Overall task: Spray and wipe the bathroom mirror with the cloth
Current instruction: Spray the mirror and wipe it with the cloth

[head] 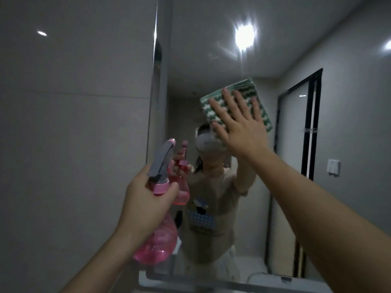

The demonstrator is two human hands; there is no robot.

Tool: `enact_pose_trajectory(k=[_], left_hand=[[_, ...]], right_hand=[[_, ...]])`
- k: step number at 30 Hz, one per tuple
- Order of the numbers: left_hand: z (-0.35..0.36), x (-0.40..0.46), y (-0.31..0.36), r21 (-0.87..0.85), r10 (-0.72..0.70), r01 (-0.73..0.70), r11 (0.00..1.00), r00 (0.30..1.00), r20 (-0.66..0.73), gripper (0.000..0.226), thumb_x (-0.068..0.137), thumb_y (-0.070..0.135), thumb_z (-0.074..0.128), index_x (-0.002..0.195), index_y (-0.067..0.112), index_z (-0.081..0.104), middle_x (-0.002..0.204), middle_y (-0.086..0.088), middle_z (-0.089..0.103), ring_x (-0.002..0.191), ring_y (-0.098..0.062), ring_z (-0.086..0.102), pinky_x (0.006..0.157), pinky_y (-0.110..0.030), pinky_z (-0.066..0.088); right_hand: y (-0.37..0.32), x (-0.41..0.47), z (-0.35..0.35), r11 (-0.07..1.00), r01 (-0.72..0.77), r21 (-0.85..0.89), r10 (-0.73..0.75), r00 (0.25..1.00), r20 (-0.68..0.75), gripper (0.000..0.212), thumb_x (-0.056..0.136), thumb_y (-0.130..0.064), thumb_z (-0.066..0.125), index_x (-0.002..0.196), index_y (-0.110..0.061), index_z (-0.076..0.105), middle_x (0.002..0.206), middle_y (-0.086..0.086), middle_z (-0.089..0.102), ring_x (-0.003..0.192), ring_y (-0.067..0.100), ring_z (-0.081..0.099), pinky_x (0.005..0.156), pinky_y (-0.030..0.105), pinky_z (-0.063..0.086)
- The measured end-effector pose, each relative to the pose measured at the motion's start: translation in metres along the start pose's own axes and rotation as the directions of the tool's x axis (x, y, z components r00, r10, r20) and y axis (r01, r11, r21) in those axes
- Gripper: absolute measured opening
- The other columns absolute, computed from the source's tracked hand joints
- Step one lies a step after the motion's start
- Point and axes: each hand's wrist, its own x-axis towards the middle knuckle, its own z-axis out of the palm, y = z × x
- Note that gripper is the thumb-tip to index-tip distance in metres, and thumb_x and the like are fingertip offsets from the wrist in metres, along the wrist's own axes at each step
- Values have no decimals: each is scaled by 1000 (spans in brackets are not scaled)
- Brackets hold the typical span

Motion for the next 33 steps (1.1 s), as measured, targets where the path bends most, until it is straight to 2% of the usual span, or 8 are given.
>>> enact_pose_trajectory(k=[4,8,14,18,22,24,29,33], left_hand=[[30,6,10,10,52,-52,999,998,39,38,81,-3,62,69,27,43,44,19,55,42,4,49,42,-6,37],[41,5,9,24,52,-54,998,997,59,36,82,3,63,62,27,45,45,16,56,42,4,49,42,-6,38],[17,5,-1,-5,22,-22,1000,1000,22,13,82,1,63,86,10,55,50,18,60,46,1,56,45,-8,45],[-10,9,-8,3,65,-65,998,997,-45,24,80,2,64,85,25,58,53,20,61,50,2,58,49,-9,45],[-37,12,-19,41,84,-79,996,989,-120,28,78,1,65,80,27,54,52,19,59,52,-3,58,51,-16,49],[-48,14,-23,54,64,-57,997,987,-149,29,78,0,66,75,26,56,54,11,59,57,-15,61,56,-28,57],[-59,21,-17,99,94,-80,992,985,-142,33,78,-3,66,69,26,52,53,7,53,50,-5,56,46,-10,46],[-50,37,0,95,154,-145,985,983,-98,22,78,0,65,77,21,57,52,12,57,48,-7,52,48,-16,46]], right_hand=[[44,-25,1,996,-84,33,85,996,-15,54,97,-54,9,147,-41,-8,159,-4,-5,146,17,-2,116,42,-5],[55,-35,3,993,-112,41,113,994,-11,55,97,-54,10,147,-41,-7,159,-4,-6,146,16,-5,116,41,-8],[-6,-27,10,916,-354,187,369,928,-52,56,99,-49,17,149,-34,-3,160,6,0,146,26,-3,115,49,-7],[-63,-20,18,965,-212,155,227,970,-84,56,98,-47,25,150,-28,19,158,9,17,145,28,12,115,49,0],[-119,-15,25,980,-113,163,123,991,-54,57,98,-48,27,151,-28,15,158,8,14,145,26,9,115,49,0],[-138,-13,26,982,-92,168,100,994,-44,58,98,-47,31,151,-28,16,158,7,15,145,26,11,115,52,4],[-134,-9,24,989,5,147,0,1000,-31,57,98,-49,26,150,-28,20,158,6,16,145,26,11,114,52,5],[-93,19,8,991,127,49,-127,992,8,55,98,-53,16,150,-35,15,159,0,11,146,22,9,115,48,-3]])
